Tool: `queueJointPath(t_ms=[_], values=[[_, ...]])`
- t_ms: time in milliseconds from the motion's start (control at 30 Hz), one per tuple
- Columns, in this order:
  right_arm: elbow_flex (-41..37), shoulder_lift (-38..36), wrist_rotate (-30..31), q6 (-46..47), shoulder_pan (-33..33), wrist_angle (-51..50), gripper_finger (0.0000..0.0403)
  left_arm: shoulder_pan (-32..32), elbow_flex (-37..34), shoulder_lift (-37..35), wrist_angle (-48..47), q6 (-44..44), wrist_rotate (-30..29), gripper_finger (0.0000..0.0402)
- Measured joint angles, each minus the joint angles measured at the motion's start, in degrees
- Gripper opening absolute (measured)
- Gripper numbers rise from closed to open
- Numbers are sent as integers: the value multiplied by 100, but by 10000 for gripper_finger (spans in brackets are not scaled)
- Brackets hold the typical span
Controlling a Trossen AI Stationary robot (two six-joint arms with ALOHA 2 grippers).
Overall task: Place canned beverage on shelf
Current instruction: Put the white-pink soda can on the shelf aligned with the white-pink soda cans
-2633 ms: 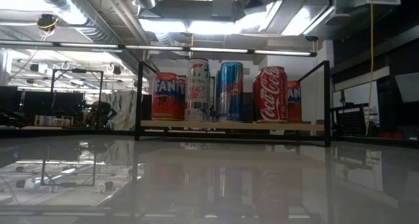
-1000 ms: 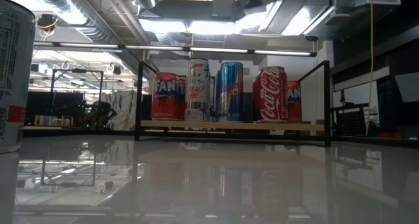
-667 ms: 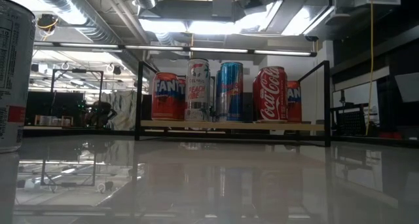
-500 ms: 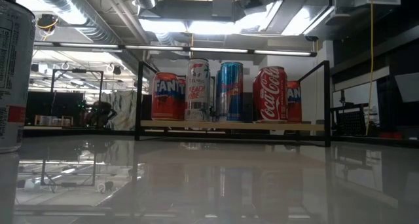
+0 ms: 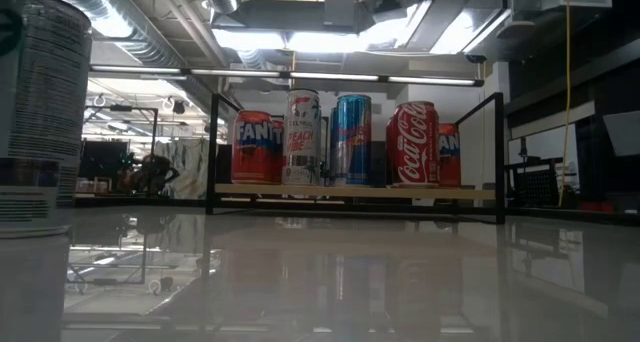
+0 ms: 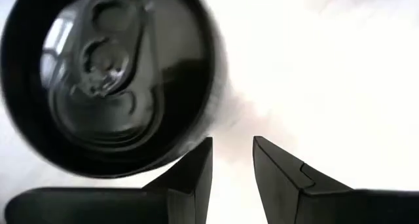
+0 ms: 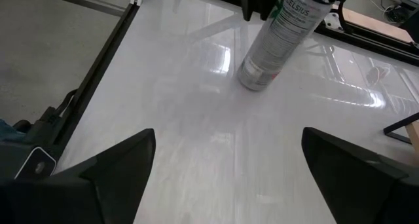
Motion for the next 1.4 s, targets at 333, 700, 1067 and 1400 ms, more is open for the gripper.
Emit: queueJointPath(t_ms=[333, 700, 1067, 1400], values=[[0, 0, 0, 0, 0, 0, 374, 142, 0, 0, 971, 255, -493, 99], [0, 0, 0, 0, 0, 0, 374, 397, 2, 0, 2031, 1344, -412, 99], [0, 0, 0, 0, 0, 0, 374, 487, 568, -2, 1033, 1764, 1113, 99], [0, 0, 0, 0, 0, 0, 374, 452, 570, -2, -1139, 968, 931, 99]])
